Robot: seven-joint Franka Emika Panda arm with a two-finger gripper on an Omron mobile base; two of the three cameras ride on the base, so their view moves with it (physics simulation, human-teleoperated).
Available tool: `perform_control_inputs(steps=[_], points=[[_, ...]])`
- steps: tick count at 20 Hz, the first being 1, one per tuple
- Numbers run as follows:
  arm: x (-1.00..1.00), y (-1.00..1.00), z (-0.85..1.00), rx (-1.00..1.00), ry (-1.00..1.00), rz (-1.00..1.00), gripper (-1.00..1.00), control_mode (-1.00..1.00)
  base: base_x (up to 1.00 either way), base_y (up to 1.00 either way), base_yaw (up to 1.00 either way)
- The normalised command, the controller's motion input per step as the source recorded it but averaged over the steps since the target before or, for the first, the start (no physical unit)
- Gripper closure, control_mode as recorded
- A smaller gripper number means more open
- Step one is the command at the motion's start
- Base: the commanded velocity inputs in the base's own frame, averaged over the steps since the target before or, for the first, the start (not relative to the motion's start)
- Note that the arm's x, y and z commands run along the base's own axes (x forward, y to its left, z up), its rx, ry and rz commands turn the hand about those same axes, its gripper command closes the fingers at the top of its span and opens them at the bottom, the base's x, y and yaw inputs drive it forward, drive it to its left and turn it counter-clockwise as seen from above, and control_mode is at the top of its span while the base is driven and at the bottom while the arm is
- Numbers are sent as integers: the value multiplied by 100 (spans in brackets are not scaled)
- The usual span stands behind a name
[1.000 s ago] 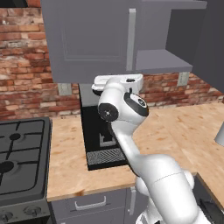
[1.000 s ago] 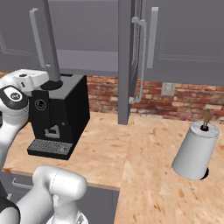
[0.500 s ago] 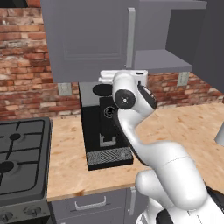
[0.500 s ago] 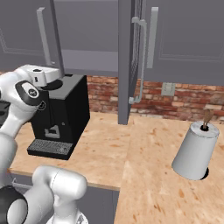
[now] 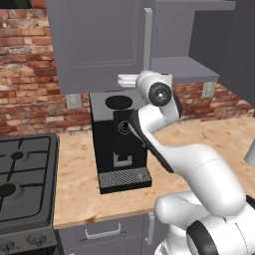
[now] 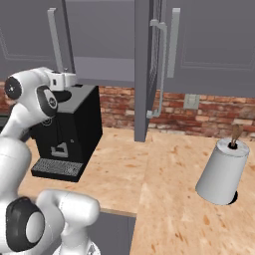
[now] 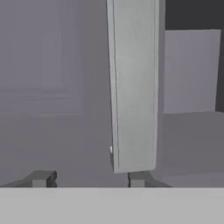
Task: Open the cabinet. Pick the spray and place it next to the sink. Then close the cabinet.
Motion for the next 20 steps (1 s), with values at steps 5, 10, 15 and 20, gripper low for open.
perform_control_inputs(steps=[5,10,15,20], points=[[20,-25,46,5,13,11,-100,-100,0,0,0],[3,-21,28,6,6,11,-100,-100,0,0,0],[-9,-23,3,4,0,12,-100,-100,0,0,0],[-67,-25,13,2,-4,8,-100,-100,0,0,0]])
